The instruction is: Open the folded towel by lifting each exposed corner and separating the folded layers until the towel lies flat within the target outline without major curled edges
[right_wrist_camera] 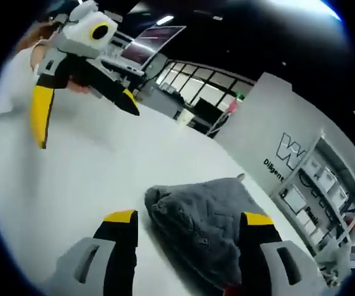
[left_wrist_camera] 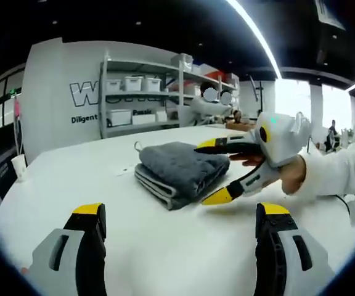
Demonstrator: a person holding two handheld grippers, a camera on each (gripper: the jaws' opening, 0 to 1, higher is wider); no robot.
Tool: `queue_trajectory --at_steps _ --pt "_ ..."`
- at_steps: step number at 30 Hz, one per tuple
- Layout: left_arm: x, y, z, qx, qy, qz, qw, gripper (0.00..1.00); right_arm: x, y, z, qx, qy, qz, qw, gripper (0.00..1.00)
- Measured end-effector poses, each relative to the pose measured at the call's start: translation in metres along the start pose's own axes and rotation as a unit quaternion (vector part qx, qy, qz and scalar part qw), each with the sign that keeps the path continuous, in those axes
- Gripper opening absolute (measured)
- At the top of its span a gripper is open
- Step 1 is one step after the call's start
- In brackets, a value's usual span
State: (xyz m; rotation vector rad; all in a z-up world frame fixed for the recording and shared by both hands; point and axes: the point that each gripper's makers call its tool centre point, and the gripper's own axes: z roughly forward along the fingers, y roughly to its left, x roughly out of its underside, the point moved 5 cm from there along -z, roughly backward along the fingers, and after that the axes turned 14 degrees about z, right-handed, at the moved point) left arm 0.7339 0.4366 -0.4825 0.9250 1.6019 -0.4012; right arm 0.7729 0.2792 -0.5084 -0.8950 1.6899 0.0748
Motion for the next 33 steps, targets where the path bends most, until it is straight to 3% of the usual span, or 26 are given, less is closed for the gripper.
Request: queue_trajectory --at_steps 4,10,14,18,24,33 --pt "-0.001 0.001 -0.001 -0.001 -0.001 -0.002 1.0 1.0 0.0 0.002 0.004 -0.003 -0.008 -0.04 0.9992 0.39" --pt "0.0 0.001 0.0 0.001 -0.002 -0.004 1.0 0.99 0.004 0.008 0.008 -0.031 -0.007 -0.059 0.9977 0.2" --pt "0.002 0.0 0.002 0.003 0.001 -0.005 1.0 0.99 0.003 0.003 0.004 -0.025 -0.019 -0.07 0.997 0.06" --pt "0.004 0.001 0.003 0.003 0.004 -0.007 1.0 0.99 -0.001 -0.004 -0.003 -0.03 -0.038 -0.026 0.9985 0.03" --pt "0.007 0.0 0.003 0.002 0.007 -0.01 0.9999 0.99 -0.003 -0.029 -0.019 -0.002 -0.075 0.024 0.9969 0.01" --pt "0.009 0.0 0.005 0.005 0.011 -0.014 0.9998 0.99 0.003 -0.08 -0.053 0.082 -0.136 0.097 0.9826 0.0"
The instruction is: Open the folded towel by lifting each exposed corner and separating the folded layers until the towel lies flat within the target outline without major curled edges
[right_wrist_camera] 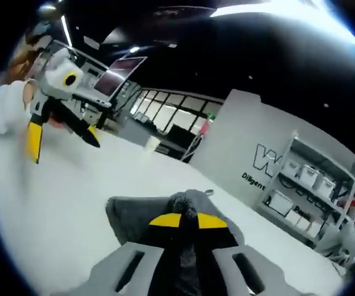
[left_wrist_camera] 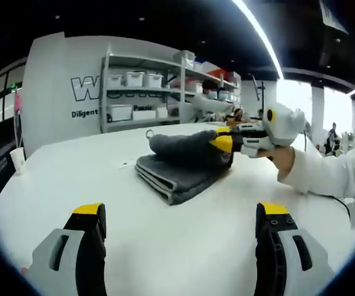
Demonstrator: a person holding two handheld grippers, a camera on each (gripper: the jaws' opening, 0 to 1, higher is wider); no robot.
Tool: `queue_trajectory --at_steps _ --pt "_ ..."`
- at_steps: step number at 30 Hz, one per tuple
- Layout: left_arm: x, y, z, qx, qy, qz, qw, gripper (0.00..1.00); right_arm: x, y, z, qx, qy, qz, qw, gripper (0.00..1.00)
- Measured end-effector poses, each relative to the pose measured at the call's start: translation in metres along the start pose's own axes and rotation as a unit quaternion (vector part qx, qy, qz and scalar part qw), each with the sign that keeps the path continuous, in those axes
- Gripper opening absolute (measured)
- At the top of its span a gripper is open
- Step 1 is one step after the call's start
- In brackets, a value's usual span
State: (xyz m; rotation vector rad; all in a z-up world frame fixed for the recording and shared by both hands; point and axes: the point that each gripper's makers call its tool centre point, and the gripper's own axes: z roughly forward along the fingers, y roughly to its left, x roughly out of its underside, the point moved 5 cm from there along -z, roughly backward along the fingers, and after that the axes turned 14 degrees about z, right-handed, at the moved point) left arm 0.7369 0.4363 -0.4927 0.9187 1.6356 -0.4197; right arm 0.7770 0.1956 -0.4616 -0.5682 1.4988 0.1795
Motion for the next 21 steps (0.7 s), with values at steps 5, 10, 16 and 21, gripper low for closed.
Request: queue_trajectory --at_steps 5,10,16,21 --pt "0.0 -0.001 0.0 0.004 -0.003 -0.003 1.0 0.99 0.001 -0.039 -0.021 0.065 -0.022 0.029 0.9972 0.0" --pt "0.001 -0.001 0.0 0.005 -0.001 -0.004 1.0 0.99 0.014 -0.076 -0.041 0.113 -0.02 0.071 0.9909 0.0" --pt "0.001 0.0 0.001 0.005 -0.003 -0.004 1.0 0.99 0.045 -0.112 -0.074 0.167 0.007 0.113 0.9795 0.0" --pt "0.003 0.002 0.003 0.005 0.001 -0.006 1.0 0.99 0.075 -0.139 -0.098 0.208 0.055 0.142 0.9661 0.01"
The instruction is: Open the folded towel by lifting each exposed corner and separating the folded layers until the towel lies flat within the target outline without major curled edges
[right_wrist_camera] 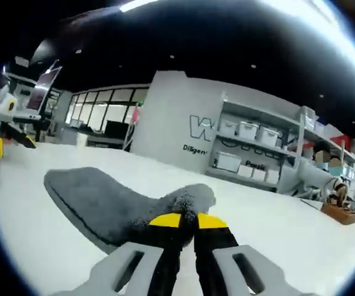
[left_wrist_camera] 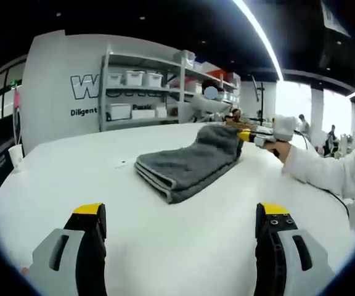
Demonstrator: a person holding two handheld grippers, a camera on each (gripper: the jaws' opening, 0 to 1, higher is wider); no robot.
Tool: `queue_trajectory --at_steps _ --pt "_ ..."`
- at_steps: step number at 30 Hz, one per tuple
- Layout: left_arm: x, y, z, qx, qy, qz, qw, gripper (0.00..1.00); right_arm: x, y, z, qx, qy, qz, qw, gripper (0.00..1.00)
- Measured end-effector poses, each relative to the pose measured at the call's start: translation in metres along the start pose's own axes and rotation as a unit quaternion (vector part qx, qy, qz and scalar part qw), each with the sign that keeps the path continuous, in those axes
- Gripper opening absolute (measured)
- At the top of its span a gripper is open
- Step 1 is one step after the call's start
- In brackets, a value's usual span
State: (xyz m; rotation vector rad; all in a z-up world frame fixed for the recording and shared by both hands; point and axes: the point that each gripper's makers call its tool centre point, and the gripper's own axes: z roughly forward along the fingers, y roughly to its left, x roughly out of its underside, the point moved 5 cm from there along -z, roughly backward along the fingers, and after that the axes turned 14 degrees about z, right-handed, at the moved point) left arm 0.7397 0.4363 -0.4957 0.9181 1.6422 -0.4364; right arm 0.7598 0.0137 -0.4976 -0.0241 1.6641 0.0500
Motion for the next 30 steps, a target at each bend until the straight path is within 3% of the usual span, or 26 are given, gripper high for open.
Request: queue_trajectory --at_steps 3,5,14,17,21,24,30 --pt "0.0 -0.001 0.001 0.002 0.001 0.0 1.0 0.99 0.022 -0.015 -0.001 0.012 0.048 0.034 0.9982 0.01" --pt "0.0 -0.002 0.001 0.003 0.001 0.001 1.0 0.99 0.03 -0.018 0.0 0.011 0.062 0.039 0.9973 0.02" --pt "0.002 0.001 0.001 0.0 0.005 0.0 1.0 0.99 0.026 -0.026 -0.01 0.026 0.071 0.007 0.9971 0.11" --pt "0.001 0.0 0.0 0.001 0.003 0.001 1.0 0.99 0.017 -0.032 -0.027 0.038 0.065 0.01 0.9971 0.2" --pt "0.0 -0.001 0.0 0.002 0.002 0.003 1.0 0.99 0.006 -0.035 -0.048 0.049 0.057 0.019 0.997 0.43" --pt "-0.001 -0.001 0.0 0.002 0.001 0.004 1.0 0.99 0.004 -0.027 -0.064 0.03 0.057 0.018 0.9978 0.62" --pt "-0.001 -0.001 0.0 0.001 0.001 0.004 1.0 0.99 0.012 -0.01 -0.089 -0.015 0.067 0.018 0.9974 0.81"
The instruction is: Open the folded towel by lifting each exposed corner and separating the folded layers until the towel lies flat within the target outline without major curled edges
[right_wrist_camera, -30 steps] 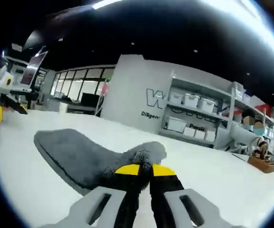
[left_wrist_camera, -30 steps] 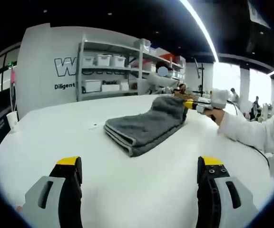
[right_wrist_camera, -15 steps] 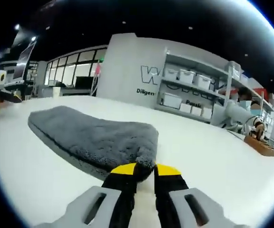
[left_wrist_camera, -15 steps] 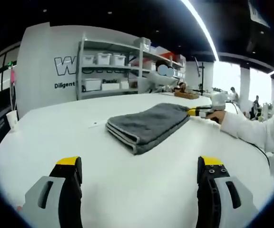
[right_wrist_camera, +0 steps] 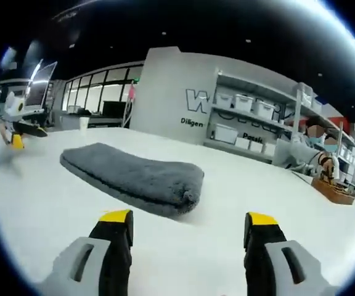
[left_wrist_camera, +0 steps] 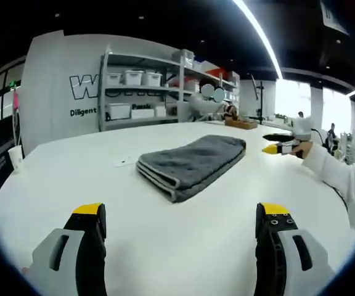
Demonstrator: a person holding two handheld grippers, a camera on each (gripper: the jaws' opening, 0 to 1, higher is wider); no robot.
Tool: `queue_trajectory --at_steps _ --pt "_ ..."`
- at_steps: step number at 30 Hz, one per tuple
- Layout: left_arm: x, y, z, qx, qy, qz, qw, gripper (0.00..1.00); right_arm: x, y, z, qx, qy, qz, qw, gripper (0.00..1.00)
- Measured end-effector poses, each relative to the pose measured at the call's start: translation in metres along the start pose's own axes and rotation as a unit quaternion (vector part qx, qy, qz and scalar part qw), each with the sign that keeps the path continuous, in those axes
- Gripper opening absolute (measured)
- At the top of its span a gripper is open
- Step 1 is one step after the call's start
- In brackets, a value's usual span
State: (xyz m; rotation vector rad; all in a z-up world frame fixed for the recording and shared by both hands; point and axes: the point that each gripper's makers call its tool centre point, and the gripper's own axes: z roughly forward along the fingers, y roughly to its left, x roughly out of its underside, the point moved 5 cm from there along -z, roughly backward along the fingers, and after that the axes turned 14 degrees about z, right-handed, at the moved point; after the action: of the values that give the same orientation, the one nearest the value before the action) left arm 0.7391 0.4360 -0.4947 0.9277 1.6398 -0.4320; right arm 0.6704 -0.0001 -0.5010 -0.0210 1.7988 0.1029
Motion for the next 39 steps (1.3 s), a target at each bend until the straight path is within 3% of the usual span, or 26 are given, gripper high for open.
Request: queue_trajectory --at_steps 7,16,19,23,32,35,39 --pt "0.001 0.0 0.0 -0.001 0.003 0.001 1.0 0.99 0.005 0.014 -0.014 -0.029 -0.007 0.024 0.9993 0.98" --pt "0.002 0.0 0.0 0.0 0.005 0.001 1.0 0.99 0.004 0.009 -0.021 -0.031 -0.007 0.041 0.9987 0.99" --pt "0.002 -0.001 0.001 0.001 0.005 0.002 1.0 0.99 -0.001 0.02 -0.019 -0.038 -0.007 0.027 0.9989 0.99" --pt "-0.001 -0.002 0.0 0.002 0.002 0.004 1.0 0.99 -0.014 0.051 -0.005 -0.073 -0.006 -0.033 0.9967 0.98" --pt "-0.004 -0.003 -0.002 0.002 -0.004 0.005 1.0 0.99 -0.033 0.121 0.037 -0.135 0.0 -0.105 0.9852 0.85" --pt "-0.006 -0.002 -0.003 0.002 -0.007 0.006 1.0 0.99 -0.033 0.158 0.056 -0.166 -0.005 -0.152 0.9744 0.78" --pt "-0.007 -0.002 -0.004 0.001 -0.011 0.006 0.9999 0.99 -0.026 0.196 0.078 -0.196 0.004 -0.18 0.964 0.71"
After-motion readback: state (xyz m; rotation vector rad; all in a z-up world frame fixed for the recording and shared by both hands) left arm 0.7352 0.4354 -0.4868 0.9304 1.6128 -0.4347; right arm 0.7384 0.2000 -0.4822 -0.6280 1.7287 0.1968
